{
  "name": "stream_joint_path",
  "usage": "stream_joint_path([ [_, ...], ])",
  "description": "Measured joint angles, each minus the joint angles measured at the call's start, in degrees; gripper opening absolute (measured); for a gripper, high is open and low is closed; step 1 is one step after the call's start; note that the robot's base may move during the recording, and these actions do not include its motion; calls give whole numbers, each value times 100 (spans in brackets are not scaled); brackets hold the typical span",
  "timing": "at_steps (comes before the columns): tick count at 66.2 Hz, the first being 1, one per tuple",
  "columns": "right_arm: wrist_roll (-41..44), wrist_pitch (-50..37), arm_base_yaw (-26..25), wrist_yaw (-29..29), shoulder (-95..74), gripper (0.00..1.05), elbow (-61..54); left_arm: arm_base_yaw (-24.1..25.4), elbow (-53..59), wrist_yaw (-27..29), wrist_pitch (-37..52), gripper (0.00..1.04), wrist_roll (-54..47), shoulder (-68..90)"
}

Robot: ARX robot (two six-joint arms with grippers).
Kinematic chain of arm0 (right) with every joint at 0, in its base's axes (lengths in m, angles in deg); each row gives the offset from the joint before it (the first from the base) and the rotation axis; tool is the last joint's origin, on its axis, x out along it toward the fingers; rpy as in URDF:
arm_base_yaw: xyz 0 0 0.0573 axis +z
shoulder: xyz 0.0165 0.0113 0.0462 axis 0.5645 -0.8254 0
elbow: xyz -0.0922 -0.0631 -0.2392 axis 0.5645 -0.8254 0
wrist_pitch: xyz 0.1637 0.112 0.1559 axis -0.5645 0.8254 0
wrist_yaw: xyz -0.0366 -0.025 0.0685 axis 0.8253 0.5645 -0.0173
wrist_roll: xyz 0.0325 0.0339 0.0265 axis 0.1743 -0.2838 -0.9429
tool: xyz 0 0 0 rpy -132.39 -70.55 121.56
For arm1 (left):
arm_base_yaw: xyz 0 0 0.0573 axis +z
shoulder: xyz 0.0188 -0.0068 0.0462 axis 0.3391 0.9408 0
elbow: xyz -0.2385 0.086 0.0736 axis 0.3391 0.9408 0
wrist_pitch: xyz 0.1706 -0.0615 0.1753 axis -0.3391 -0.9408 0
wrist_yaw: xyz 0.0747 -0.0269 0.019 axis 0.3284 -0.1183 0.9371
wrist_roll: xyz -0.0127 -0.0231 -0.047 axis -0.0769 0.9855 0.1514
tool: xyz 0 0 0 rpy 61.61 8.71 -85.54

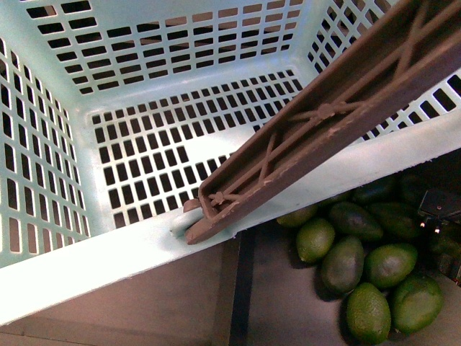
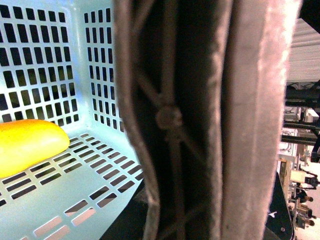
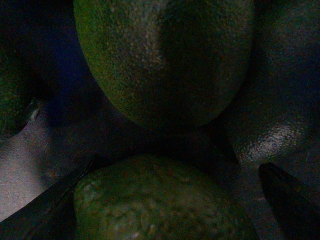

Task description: Pick mango and avocado into basket

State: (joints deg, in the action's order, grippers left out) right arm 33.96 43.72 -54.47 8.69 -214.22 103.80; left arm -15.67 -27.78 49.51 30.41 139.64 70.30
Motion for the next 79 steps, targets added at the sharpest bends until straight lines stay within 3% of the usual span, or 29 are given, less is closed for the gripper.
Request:
stream_joint_path([
  [22,-2,46,-22,-22,-85,96,63,0,0,0,0,15,0,0],
  [33,-22,133,-42,-52,-114,79,79,0,0,0,0,15,0,0],
  [65,-26,310,-201,-164,-59,77,127,0,0,-2,0,15,2,0],
  [79,-487,251,-411,-295,140,75,11,0,0,0,0,15,0,0],
])
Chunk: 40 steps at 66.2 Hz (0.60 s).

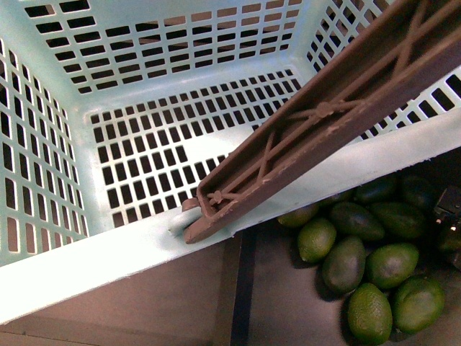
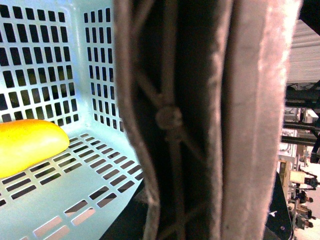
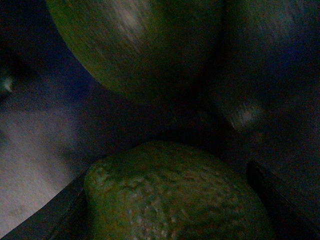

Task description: Pick mango and avocado into basket

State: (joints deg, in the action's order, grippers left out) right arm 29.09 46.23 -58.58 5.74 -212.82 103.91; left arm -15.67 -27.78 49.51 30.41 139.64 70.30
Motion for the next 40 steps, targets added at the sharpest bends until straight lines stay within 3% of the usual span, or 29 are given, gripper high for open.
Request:
stream_joint_path([
  [6,-212,-90,-144,-120,153,75,-173,0,0,2,0,15,0,0],
  [30,-1056,-249,-785,-1705,2409,75,-1832,-2,0,-22,0,15,17,0],
  [40,-1224,87,-1062,-2247,3515,75,-2581,2,0,22,0,15,9,0],
])
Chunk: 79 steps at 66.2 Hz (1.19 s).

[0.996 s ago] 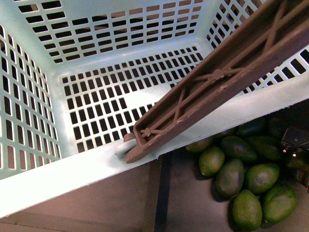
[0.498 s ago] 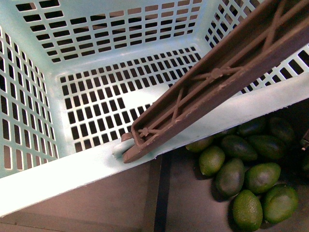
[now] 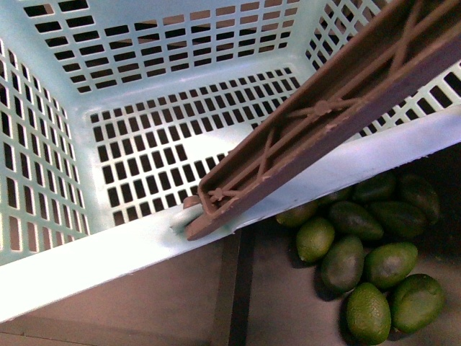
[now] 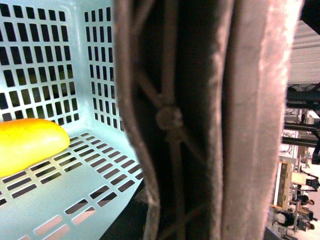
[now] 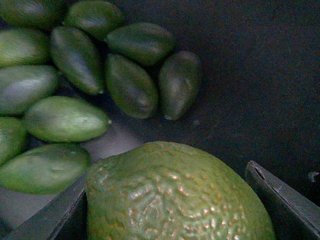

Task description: Pick mango and avocado into basket

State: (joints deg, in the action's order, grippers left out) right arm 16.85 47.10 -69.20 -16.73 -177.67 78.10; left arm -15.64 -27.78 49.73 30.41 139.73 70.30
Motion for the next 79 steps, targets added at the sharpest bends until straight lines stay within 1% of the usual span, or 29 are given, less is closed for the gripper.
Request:
stream_joint_path([
  [8,-151,433,-201,-452,1036,75,-529,0,0,-2,0,15,-4,0],
  [15,-343,686,-264,-754,1794,75,-741,0,0,-22,0,15,0,0],
  [21,-704,769,-295,-1078,2538,75,-828,0,0,-24,0,15,0,0],
  [26,-1106,638,-293,-1325,3051,75,-839,0,0,-22,0,15,-2,0],
  [27,-1307,590,-275,-1403,3206,75,-839,0,0,-22,0,15,-2,0],
  [31,-1685,457,-205,-1545,3576,75,-839,0,0,-24,0,15,-2,0],
  [34,-2194,286,-72,-1620,3895,75,-852,0,0,-24,0,15,0,0],
  [36,-2334,208,-2,-1624,4011,75,-861,0,0,-24,0,15,2,0],
  [40,-2872,-20,219,-1611,4275,75,-885,0,0,-24,0,15,2,0],
  [46,-3602,-450,684,-1467,4601,75,-925,0,0,-22,0,15,2,0],
  [48,-4019,-684,960,-1316,4715,75,-929,0,0,-20,0,15,0,0],
  [50,-4151,-789,1102,-1228,4760,75,-929,0,0,-17,0,15,0,0],
  [53,-4540,-1040,1493,-984,4830,75,-929,2,0,-11,0,15,-2,0],
  [55,-4710,-1128,1657,-870,4839,75,-929,2,0,-7,0,15,-4,0],
  [56,-4830,-1215,1832,-754,4839,75,-929,2,0,-9,0,15,-4,0],
  [61,-5204,-1519,2441,-341,4800,75,-929,0,0,-22,0,15,-4,0],
  [63,-5272,-1611,2614,-219,4774,75,-929,0,0,-26,0,15,-4,0],
  [67,-5630,-1993,3362,256,4583,75,-905,0,0,-31,0,15,2,0],
  [69,-5683,-2072,3510,363,4520,75,-887,0,0,-31,0,15,2,0],
  [72,-5796,-2258,3864,619,4328,75,-817,0,0,-28,0,15,2,0],
  [79,-5958,-2570,4404,1012,3875,75,-623,0,0,-22,0,15,0,0],
])
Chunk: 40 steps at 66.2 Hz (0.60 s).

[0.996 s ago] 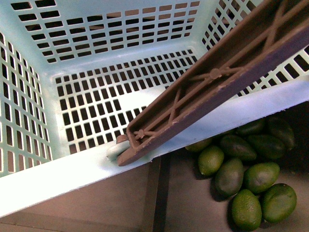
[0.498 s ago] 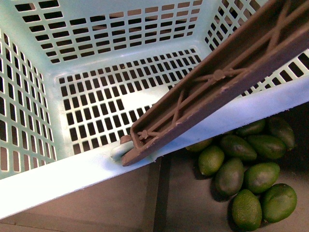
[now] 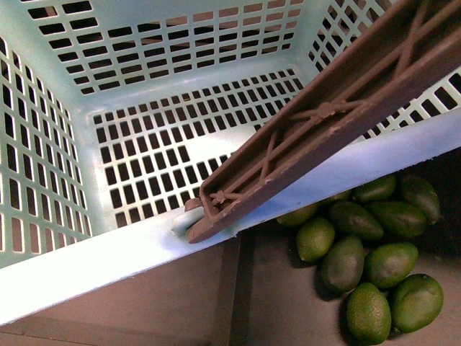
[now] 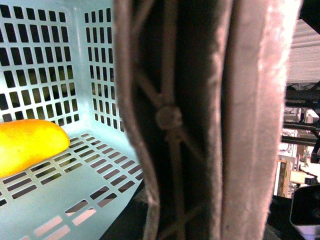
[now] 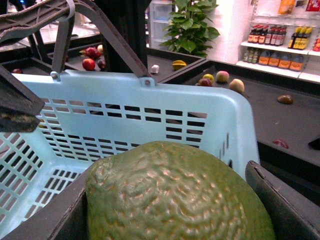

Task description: Pick mango and avocado into basket

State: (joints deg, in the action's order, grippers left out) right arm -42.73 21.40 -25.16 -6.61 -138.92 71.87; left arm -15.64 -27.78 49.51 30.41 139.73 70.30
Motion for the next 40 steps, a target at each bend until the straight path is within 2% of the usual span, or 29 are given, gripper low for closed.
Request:
stream_joint_path([
  [6,-79,-192,297,313,-380,75,162,0,0,2,0,15,0,0],
  [16,-221,-385,514,603,-813,75,354,0,0,-2,0,15,2,0],
  [27,-378,-481,673,774,-997,97,420,0,0,-2,0,15,0,0],
  [40,-553,-319,688,942,-748,96,393,0,0,-20,-2,15,15,2],
])
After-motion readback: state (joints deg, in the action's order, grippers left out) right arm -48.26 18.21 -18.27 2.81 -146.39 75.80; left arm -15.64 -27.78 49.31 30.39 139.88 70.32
